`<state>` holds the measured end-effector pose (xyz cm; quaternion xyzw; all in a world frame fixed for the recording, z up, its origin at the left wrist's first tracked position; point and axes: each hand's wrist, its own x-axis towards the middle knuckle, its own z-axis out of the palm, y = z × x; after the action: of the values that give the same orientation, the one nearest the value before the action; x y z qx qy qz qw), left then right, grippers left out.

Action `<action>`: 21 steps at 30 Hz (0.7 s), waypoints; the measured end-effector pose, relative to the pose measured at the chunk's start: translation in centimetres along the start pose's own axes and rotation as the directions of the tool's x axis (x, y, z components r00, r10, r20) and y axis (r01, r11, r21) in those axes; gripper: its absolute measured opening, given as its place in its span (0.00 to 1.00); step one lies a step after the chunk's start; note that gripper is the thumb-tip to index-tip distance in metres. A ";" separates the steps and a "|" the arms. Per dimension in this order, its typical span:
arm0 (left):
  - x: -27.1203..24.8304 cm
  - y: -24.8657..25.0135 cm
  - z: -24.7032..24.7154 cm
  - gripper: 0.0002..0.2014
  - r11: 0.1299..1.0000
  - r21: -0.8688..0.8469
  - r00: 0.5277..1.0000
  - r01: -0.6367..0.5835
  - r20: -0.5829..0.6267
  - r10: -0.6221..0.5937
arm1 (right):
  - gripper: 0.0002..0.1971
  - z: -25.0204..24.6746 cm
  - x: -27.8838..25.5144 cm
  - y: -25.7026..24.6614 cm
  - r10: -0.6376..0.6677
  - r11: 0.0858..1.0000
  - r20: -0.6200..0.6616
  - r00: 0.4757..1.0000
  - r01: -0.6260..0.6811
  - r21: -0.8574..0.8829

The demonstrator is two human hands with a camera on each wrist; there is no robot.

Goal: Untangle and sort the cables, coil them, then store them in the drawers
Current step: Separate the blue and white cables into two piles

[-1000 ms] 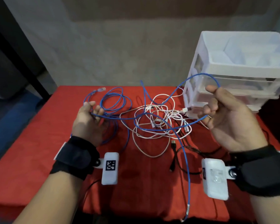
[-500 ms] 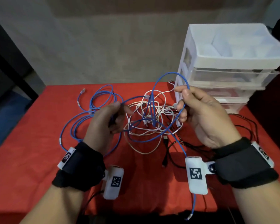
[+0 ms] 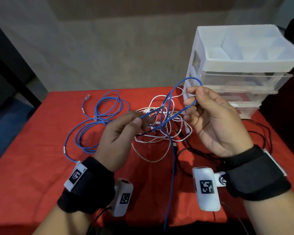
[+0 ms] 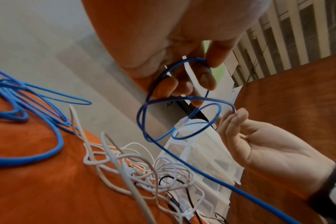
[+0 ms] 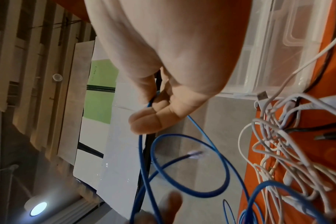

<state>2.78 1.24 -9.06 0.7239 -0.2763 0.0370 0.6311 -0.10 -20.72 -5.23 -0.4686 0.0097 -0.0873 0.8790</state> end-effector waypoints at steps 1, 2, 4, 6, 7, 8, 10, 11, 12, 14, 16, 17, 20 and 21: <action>0.0 0.1 0.3 0.15 0.999 0.037 1.000 0.005 0.009 -0.006 | 0.09 0.0 0.0 0.0 0.001 1.000 0.003 1.000 -0.001 0.012; -0.1 0.2 0.5 0.15 0.997 0.072 1.000 0.003 0.025 -0.004 | 0.09 0.1 -0.1 0.1 0.003 1.000 0.010 1.000 -0.003 0.021; -0.2 0.3 0.8 0.16 0.992 0.129 0.997 0.002 0.081 -0.013 | 0.09 0.4 -0.1 0.2 0.011 0.999 0.035 0.999 -0.013 0.041; -0.3 0.3 0.9 0.17 0.979 0.206 0.988 -0.006 0.150 -0.025 | 0.10 0.7 -0.2 0.2 0.013 0.999 0.072 0.997 -0.017 0.052; -0.3 0.4 1.0 0.18 0.966 0.258 0.984 -0.026 0.178 -0.021 | 0.10 0.8 -0.3 0.3 0.010 0.999 0.090 0.996 -0.015 0.047; -0.4 0.5 1.1 0.19 0.952 0.303 0.980 -0.046 0.200 -0.016 | 0.11 0.9 -0.3 0.3 0.007 0.999 0.106 0.994 -0.011 0.035; -0.4 0.8 1.4 0.20 0.946 0.321 0.979 -0.055 0.202 -0.011 | 0.14 1.1 -0.4 0.5 -0.005 1.000 0.139 0.990 0.007 -0.008; -0.5 0.9 1.5 0.20 0.955 0.294 0.983 -0.039 0.185 -0.016 | 0.16 1.1 -0.4 0.7 -0.013 0.999 0.159 0.987 0.019 -0.036; -0.5 1.0 1.7 0.22 0.971 0.239 0.986 -0.004 0.163 -0.036 | 0.18 1.2 -0.4 0.9 -0.021 0.997 0.184 0.983 0.035 -0.075; -0.4 1.1 1.9 0.26 0.992 0.063 0.986 0.112 0.114 -0.118 | 0.21 1.2 -0.6 1.1 -0.034 0.962 0.258 0.966 0.102 -0.253; -0.2 1.4 1.8 0.26 0.965 -0.141 0.973 0.223 0.083 -0.213 | 0.19 1.2 -0.8 1.3 -0.007 0.804 0.375 0.927 0.228 -0.548; 0.0 1.6 1.6 0.25 0.946 -0.213 0.969 0.245 0.075 -0.235 | 0.15 1.2 -1.0 1.4 0.036 0.692 0.420 0.907 0.281 -0.665; 0.3 1.8 1.1 0.24 0.965 -0.165 0.979 0.202 0.053 -0.196 | 0.04 1.2 -1.1 1.4 0.042 0.566 0.393 0.919 0.302 -0.767; 0.4 1.7 0.9 0.25 0.971 -0.144 0.982 0.189 0.026 -0.187 | 0.03 0.9 -0.9 1.3 -0.004 0.578 0.364 0.931 0.299 -0.759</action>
<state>2.04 0.16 -7.56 0.6988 -0.2123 -0.0475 0.6814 -0.74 -19.09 -5.85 -0.8207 -0.1369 -0.0715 0.5500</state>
